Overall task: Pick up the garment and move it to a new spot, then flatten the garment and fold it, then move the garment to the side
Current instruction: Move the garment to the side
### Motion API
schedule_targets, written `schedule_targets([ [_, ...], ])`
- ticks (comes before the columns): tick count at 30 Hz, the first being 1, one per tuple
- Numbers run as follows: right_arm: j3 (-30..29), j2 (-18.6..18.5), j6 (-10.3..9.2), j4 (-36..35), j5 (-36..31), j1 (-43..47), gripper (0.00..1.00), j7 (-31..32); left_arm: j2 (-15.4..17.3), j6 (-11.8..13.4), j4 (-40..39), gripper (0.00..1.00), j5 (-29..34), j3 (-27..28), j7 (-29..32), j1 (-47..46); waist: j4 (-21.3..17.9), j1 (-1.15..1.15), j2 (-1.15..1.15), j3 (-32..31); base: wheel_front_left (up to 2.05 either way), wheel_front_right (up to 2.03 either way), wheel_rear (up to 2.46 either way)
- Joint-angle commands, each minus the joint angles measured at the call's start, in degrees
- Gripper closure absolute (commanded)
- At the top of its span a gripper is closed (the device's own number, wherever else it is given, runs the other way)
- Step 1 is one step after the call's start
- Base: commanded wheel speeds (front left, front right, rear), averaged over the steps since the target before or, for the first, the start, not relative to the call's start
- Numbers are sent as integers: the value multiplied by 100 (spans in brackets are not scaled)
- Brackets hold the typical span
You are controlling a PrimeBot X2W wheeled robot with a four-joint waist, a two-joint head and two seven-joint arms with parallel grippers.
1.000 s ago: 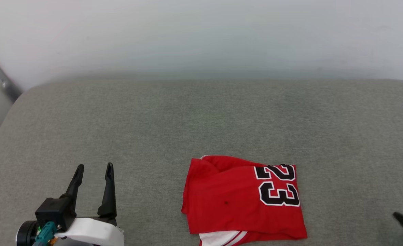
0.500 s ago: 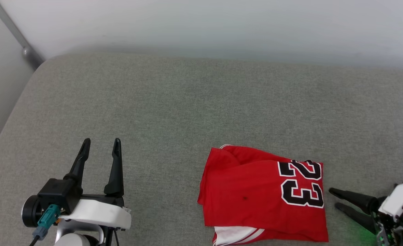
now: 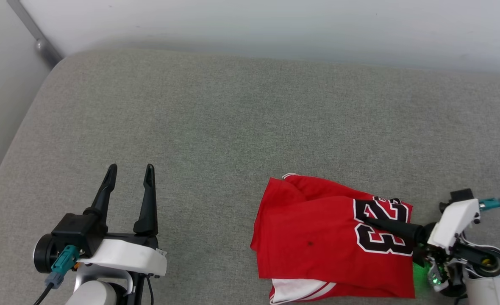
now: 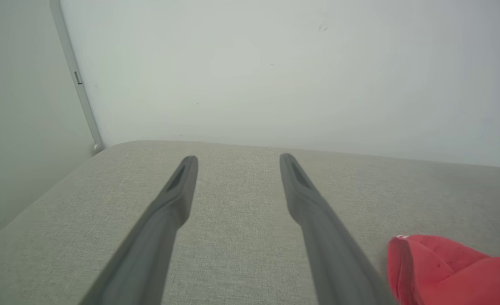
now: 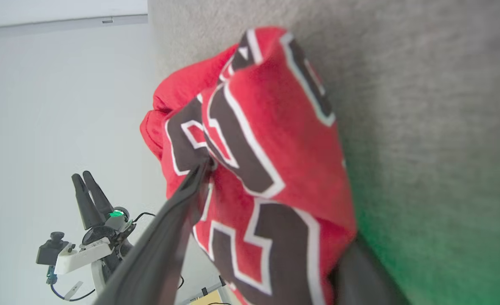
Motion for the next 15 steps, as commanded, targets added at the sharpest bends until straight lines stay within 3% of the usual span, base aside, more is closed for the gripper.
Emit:
schedule_targets([
  [1,148,190,-5,121,-18,131,100,-20,-39,-34,22,0,48,22,-38,-68,-15,0,0,-20,0,0,0],
  [10,766,-76,-4,-775,-785,267,100,-389,-162,-132,169,0,168,137,-39,121,-171,0,0,-399,0,0,0],
  [15,1288,-406,-4,-1256,-1533,397,100,-608,-183,-139,171,0,221,219,-33,277,-446,0,0,-612,0,0,0],
])
